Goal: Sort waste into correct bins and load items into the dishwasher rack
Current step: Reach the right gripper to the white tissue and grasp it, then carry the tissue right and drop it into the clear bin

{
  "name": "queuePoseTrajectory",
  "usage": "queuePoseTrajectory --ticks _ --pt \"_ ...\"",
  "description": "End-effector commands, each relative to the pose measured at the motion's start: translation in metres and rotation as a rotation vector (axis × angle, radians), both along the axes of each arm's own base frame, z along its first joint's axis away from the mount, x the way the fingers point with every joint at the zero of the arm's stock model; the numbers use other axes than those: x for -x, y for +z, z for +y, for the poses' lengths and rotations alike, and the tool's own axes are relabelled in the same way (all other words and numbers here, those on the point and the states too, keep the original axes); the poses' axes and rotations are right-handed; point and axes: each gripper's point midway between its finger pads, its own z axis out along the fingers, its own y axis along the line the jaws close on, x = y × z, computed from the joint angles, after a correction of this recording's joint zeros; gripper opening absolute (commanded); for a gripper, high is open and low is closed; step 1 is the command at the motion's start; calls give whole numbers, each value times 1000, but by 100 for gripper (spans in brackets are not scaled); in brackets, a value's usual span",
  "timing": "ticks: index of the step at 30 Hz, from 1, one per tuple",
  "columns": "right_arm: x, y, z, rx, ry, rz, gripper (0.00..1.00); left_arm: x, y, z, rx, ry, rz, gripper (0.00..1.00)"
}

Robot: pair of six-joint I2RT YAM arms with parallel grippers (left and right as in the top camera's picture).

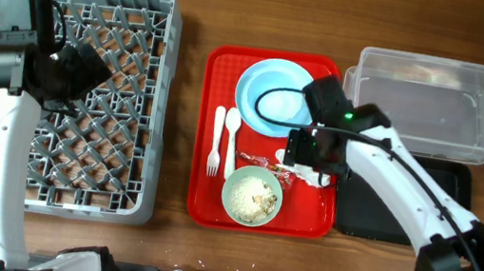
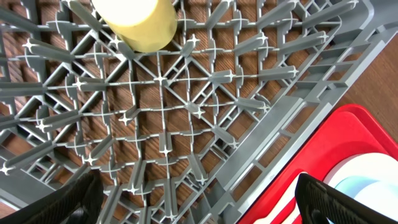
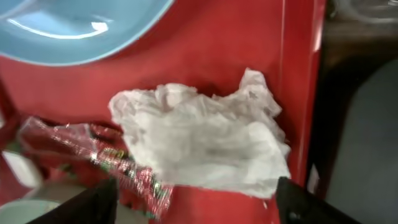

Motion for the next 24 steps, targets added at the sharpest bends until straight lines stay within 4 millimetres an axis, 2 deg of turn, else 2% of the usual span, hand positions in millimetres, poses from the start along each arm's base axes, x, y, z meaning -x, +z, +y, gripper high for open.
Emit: queuePoseTrajectory --ticks 1,2,4,5,6,7,9,10,12,13,15,16,17,19,21,22,24 --pt "2 -15 1 -16 -34 5 77 -1 7 2 2 17 -22 100" --pt "3 -19 1 -17 -36 -1 75 -1 7 2 2 17 -22 100" --pt "0 -30 -4 -4 -59 -33 65 -1 7 2 2 17 -22 100" --pt "-2 -31 -2 -11 -56 -43 45 -1 7 2 2 17 -22 100" --pt "-2 -30 -2 -11 -56 -45 20 -1 7 2 2 17 -22 100" --pt "-4 -27 -2 -11 -53 -48 4 -1 7 2 2 17 -22 100" --pt "-9 -14 1 -14 -53 -54 4 -1 7 2 2 17 -22 100" --pt "-15 -1 4 -20 -53 -66 4 -1 7 2 2 17 -22 100" --pt "-32 48 6 -19 -25 -142 4 -1 7 2 2 17 -22 100" --pt "-43 80 1 8 -38 -206 4 -1 7 2 2 17 -22 100" --pt "-63 131 -19 54 -69 -327 4 -1 7 2 2 17 -22 100" --pt "-76 154 -37 85 -106 -393 4 -1 7 2 2 17 -22 100" --pt "-86 167 -59 119 -169 -437 4 -1 7 2 1 17 -22 100" --pt "-106 177 -117 192 -333 -499 4 -1 7 2 2 17 -22 100" --pt "-127 179 -156 225 -387 -542 4 -1 7 2 2 17 -22 100" --pt "-135 176 -167 216 -374 -549 7 -1 7 2 2 17 -22 100" --pt "-153 162 -180 165 -361 -544 34 -1 7 2 2 17 -22 100"
